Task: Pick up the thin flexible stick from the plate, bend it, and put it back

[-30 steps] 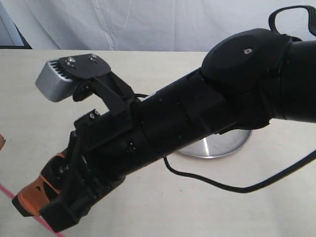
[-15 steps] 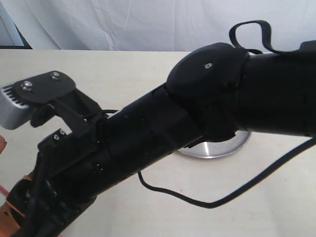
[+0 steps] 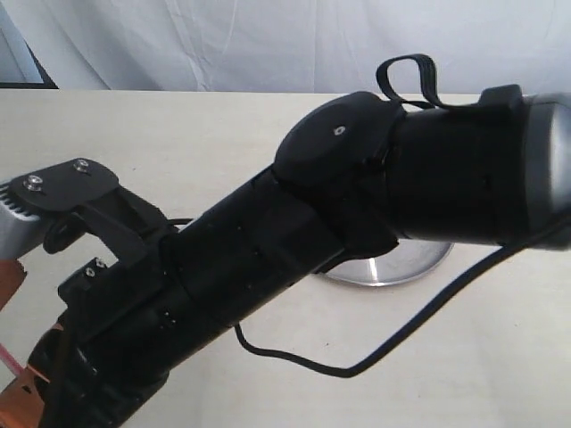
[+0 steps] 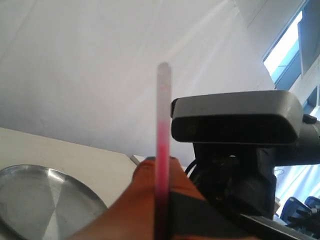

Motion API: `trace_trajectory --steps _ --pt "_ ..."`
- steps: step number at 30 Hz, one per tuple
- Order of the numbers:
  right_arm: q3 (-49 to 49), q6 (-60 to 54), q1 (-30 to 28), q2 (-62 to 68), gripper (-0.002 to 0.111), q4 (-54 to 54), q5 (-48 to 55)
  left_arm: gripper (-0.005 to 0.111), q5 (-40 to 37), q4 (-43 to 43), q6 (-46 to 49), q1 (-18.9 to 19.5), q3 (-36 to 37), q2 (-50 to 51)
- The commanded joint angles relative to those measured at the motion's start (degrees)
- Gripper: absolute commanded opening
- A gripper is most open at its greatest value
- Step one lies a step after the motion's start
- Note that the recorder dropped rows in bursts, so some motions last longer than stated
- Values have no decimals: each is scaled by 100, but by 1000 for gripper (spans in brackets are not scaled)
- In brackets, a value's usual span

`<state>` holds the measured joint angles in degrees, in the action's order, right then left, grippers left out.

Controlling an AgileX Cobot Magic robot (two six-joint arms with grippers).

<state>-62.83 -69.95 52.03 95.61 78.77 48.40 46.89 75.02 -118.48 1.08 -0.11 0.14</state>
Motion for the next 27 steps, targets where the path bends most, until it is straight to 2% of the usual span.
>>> trace_trajectory --steps 1,12,17,20,22,25,27 --pt "-43 -56 1 -256 0 121 394 0 -95 407 6 -10 11 -14" --pt "-43 -78 1 -562 0 31 318 0 -74 566 6 -10 11 -14" --pt "-43 -78 1 -479 0 -220 -204 0 -73 -484 6 -10 11 -14" --pt "-43 -78 1 -384 0 -195 -477 1 -87 -770 16 -10 11 -14" --pt "-43 -78 1 -312 0 -130 -555 5 -22 -730 16 -10 11 -14" --pt "-43 -78 1 -230 0 -75 -500 18 -11 -753 -22 -10 11 -14" --pt "-43 -78 1 -231 0 -75 -427 27 55 -1068 -132 -10 11 -14"
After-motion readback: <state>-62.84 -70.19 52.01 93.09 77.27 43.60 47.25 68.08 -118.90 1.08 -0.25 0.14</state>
